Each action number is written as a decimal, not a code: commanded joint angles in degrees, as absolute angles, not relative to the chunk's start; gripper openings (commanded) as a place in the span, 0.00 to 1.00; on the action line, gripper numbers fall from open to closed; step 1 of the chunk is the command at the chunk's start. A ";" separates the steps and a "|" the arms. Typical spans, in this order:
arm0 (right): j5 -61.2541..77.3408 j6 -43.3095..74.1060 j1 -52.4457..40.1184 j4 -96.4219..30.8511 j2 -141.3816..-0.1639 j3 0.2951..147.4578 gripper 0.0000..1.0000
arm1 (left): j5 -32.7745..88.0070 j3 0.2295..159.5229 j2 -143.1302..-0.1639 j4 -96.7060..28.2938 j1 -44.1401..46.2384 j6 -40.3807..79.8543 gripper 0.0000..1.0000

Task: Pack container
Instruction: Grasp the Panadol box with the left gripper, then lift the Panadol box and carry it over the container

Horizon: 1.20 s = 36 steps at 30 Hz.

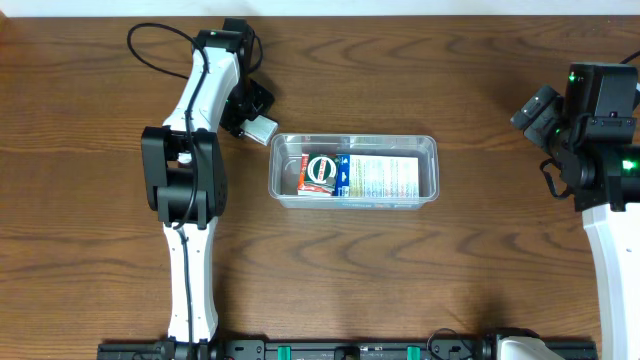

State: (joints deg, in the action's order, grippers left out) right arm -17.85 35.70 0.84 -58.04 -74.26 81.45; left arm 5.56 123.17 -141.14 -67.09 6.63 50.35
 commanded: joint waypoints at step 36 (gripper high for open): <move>-18.63 35.07 1.02 -58.11 -74.26 81.67 0.99 | 3.42 123.92 -129.03 -71.18 6.57 25.76 0.47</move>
